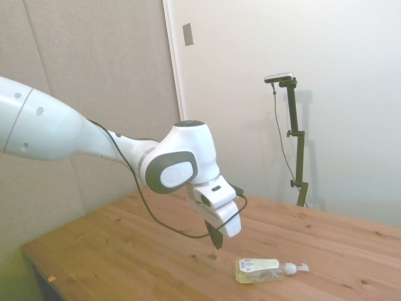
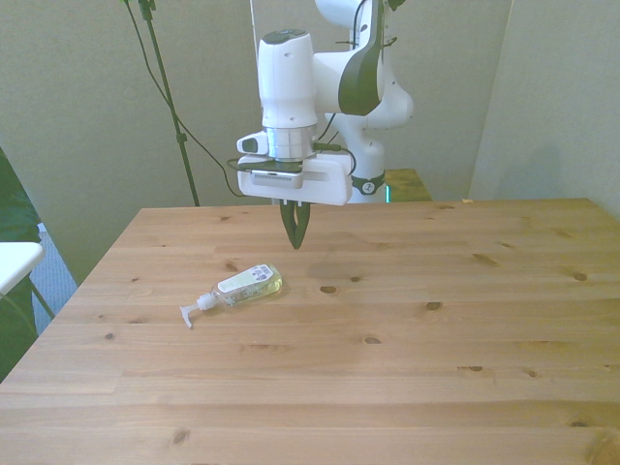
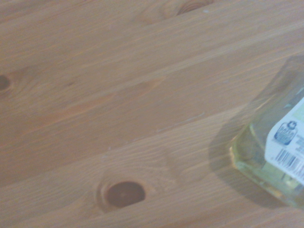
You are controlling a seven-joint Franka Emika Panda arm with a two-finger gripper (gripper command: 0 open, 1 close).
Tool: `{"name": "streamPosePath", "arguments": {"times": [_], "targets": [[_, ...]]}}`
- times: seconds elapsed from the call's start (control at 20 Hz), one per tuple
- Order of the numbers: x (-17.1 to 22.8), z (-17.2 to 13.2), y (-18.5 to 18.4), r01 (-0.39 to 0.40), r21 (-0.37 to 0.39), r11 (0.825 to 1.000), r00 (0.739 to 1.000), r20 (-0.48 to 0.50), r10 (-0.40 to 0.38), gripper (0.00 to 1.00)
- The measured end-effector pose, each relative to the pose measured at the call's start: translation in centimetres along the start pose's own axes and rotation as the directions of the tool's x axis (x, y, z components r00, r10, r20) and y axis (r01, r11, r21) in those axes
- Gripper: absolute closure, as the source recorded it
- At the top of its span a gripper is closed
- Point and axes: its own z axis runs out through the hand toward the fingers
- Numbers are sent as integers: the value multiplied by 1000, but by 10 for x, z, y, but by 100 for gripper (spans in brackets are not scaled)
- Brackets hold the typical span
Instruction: Knock down the sanitizer
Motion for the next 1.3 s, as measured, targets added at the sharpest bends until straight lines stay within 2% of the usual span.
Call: {"name": "streamPosePath", "arguments": {"times": [0.35,1.3], "targets": [[-52,-13,6,71,7,997,997,21,-71,0],[-123,-27,23,167,5,986,986,26,-167,0]]}}
